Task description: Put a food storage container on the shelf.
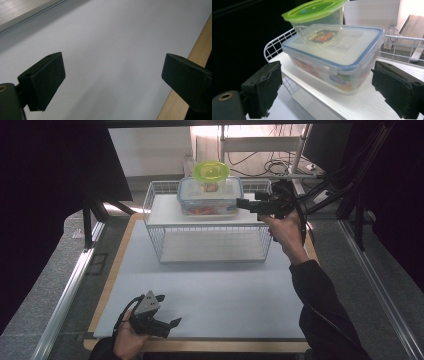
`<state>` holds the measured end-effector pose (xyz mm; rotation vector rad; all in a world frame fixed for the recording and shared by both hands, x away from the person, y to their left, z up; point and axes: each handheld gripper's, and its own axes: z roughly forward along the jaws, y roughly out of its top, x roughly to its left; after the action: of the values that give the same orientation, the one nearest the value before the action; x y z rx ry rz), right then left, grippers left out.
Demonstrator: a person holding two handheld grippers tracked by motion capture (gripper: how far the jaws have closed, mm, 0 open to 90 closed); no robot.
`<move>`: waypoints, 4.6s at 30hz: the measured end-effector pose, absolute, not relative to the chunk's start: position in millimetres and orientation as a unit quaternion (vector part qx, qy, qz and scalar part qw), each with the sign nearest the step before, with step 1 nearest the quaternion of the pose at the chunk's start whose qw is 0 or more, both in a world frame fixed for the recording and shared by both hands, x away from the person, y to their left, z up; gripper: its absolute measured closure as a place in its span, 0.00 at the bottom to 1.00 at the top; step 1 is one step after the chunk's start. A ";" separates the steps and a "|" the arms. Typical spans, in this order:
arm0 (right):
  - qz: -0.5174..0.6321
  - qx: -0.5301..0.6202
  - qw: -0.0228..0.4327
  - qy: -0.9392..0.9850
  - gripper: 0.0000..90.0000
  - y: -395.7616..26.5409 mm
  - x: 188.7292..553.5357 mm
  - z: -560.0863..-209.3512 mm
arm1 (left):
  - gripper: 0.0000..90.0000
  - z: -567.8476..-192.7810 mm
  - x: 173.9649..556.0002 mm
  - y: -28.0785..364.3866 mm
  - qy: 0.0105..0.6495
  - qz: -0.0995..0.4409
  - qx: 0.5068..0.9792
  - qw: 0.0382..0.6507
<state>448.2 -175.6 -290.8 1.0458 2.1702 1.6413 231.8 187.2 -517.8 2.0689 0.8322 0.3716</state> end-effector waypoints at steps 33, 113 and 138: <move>0.544 0.290 0.165 0.770 0.00 -180.4 411.7 -327.5 | 0.05 -518.9 232.3 186.6 0.331 0.156 0.831 0.418; 0.500 0.252 0.175 0.810 0.00 -220.8 299.6 -428.2 | 0.03 -518.4 230.8 187.2 0.323 0.166 0.827 0.429; 0.466 0.286 0.185 0.817 0.00 -254.9 279.9 -471.3 | 0.04 -519.7 231.1 185.1 0.317 0.165 0.834 0.420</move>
<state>279.9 -254.9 -471.3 0.8058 2.3028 1.3121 231.1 185.1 -519.7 2.0907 0.7942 0.4137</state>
